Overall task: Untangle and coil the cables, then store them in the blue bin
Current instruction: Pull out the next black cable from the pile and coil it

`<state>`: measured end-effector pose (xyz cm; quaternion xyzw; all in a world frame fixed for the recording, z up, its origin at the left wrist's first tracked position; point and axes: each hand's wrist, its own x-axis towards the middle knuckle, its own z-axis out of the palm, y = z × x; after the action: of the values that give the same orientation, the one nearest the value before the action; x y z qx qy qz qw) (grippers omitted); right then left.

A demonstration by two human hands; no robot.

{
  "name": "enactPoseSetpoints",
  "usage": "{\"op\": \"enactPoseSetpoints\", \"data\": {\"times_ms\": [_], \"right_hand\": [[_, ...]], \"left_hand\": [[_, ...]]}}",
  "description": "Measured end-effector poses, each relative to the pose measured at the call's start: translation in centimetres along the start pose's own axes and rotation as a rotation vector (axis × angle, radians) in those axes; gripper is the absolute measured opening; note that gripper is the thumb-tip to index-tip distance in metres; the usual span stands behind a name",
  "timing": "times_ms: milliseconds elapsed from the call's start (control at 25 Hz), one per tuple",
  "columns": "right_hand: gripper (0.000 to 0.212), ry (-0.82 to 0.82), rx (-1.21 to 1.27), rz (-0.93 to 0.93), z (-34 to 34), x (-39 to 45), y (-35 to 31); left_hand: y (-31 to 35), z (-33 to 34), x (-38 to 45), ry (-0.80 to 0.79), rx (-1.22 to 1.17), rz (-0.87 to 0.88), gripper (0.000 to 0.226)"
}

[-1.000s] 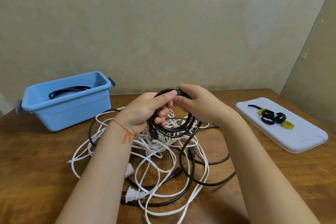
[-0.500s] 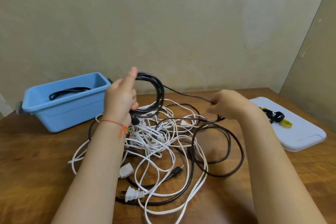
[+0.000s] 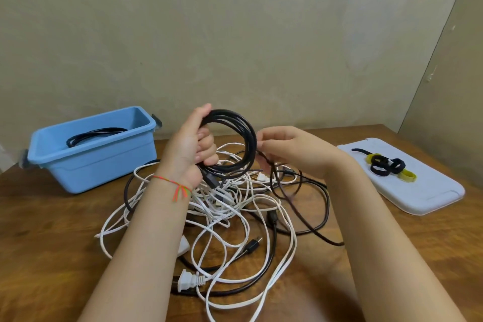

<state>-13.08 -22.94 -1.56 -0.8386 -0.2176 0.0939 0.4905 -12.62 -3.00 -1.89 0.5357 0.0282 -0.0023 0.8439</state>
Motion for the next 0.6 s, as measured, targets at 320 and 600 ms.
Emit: {"op": "enactPoseSetpoints", "data": {"times_ms": [320, 600], "right_hand": [[0.027, 0.575, 0.376, -0.072, 2.6, 2.2, -0.9], [0.023, 0.387, 0.705, -0.120, 6.5, 4.3, -0.7]], "left_hand": [[-0.9, 1.0, 0.0, 0.147, -0.246, 0.078, 0.057], [-2.1, 2.0, 0.0, 0.174, -0.438, 0.086, 0.056]]}}
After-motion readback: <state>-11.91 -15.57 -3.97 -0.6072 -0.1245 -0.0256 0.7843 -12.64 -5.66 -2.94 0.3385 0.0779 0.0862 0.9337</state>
